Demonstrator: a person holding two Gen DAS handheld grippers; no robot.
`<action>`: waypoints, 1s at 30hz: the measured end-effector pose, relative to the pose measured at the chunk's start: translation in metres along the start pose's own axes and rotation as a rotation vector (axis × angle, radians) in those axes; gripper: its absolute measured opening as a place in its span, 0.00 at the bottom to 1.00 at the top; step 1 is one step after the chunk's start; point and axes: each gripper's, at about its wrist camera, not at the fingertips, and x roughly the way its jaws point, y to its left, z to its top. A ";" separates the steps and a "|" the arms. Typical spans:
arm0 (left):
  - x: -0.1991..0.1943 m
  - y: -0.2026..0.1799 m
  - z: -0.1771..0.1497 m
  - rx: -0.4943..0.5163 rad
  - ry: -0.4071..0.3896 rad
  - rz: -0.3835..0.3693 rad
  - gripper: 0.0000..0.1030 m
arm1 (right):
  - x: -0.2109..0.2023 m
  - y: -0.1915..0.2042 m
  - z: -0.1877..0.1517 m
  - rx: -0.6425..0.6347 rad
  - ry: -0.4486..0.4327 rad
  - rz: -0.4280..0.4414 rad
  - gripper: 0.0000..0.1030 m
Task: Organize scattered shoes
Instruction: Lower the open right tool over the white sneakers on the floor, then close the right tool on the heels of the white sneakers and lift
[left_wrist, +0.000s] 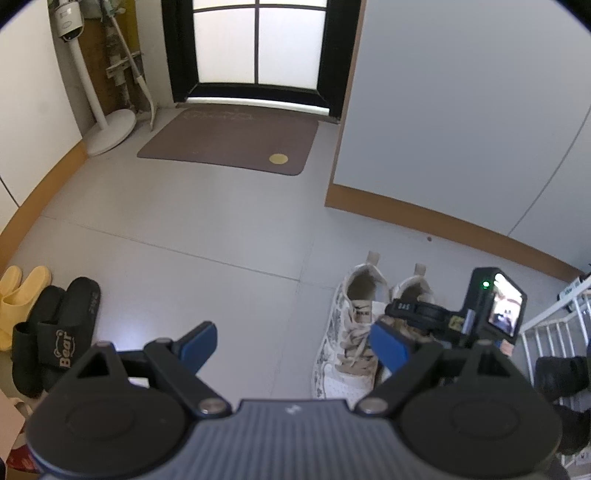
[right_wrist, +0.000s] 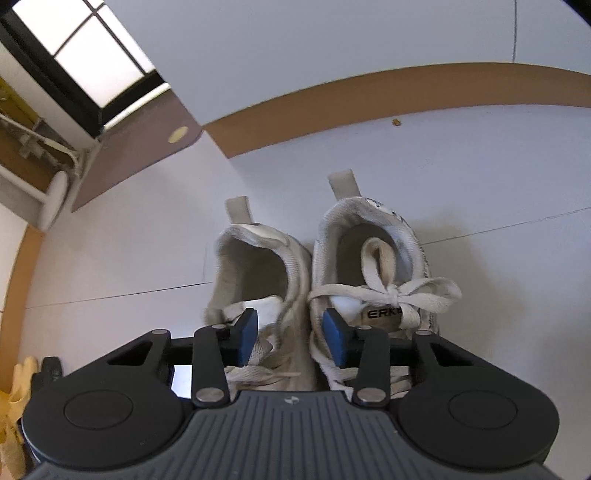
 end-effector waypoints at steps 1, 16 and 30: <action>0.000 0.000 0.000 -0.001 0.001 -0.001 0.89 | 0.002 -0.001 -0.001 -0.001 0.002 0.000 0.35; 0.000 -0.001 0.002 -0.021 0.008 -0.026 0.89 | 0.008 -0.003 0.013 0.103 -0.019 -0.022 0.41; 0.008 -0.005 -0.001 0.012 0.018 -0.012 0.89 | 0.037 0.024 -0.001 -0.130 0.047 -0.183 0.35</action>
